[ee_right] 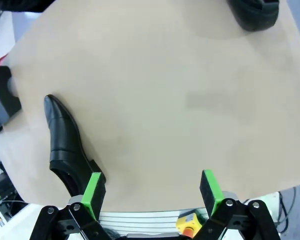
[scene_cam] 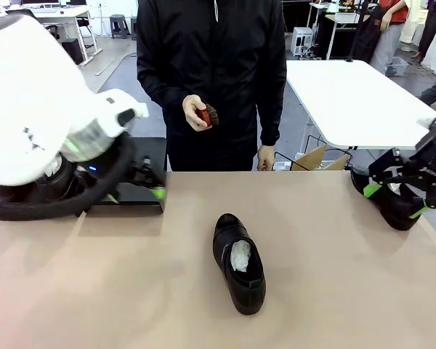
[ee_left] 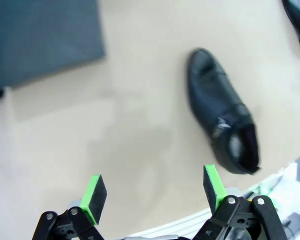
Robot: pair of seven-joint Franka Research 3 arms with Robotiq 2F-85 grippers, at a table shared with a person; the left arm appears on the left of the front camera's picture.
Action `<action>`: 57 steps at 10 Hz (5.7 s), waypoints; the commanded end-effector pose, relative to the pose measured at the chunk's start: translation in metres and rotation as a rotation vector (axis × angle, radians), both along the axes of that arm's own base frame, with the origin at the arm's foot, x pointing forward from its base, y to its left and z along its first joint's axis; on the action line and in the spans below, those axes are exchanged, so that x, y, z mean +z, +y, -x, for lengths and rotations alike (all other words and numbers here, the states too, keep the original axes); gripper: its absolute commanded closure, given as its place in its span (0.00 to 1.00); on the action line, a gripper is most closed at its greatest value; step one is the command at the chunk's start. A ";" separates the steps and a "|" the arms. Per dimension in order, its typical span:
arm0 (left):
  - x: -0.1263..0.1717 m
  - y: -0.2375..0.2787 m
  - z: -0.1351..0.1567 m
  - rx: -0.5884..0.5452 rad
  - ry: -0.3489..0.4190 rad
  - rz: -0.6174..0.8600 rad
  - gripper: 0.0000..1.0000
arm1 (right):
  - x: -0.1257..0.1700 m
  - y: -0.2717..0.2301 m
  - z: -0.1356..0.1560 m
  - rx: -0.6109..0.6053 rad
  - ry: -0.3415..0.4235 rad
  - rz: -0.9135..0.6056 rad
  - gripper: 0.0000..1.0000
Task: Organize the shoes by placing them on the stand.
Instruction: Place the Shoe from the middle of the table onto the Shoes Stand.
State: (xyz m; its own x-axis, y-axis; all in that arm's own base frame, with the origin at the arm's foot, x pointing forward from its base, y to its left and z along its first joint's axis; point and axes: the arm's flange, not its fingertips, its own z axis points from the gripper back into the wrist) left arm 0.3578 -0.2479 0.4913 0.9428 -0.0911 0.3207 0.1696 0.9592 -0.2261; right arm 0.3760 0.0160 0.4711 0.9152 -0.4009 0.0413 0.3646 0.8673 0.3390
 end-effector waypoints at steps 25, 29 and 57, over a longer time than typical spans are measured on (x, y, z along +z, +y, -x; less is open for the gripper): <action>-0.144 -0.262 0.009 0.095 0.151 -0.126 0.00 | 0.000 0.000 0.000 0.000 0.000 0.000 0.00; -0.147 -0.259 0.006 0.099 0.153 -0.153 0.48 | 0.000 0.000 0.000 0.000 0.000 0.000 0.00; 0.002 0.004 -0.078 -0.056 -0.332 -0.344 1.00 | 0.000 0.000 0.000 0.000 0.000 0.000 0.00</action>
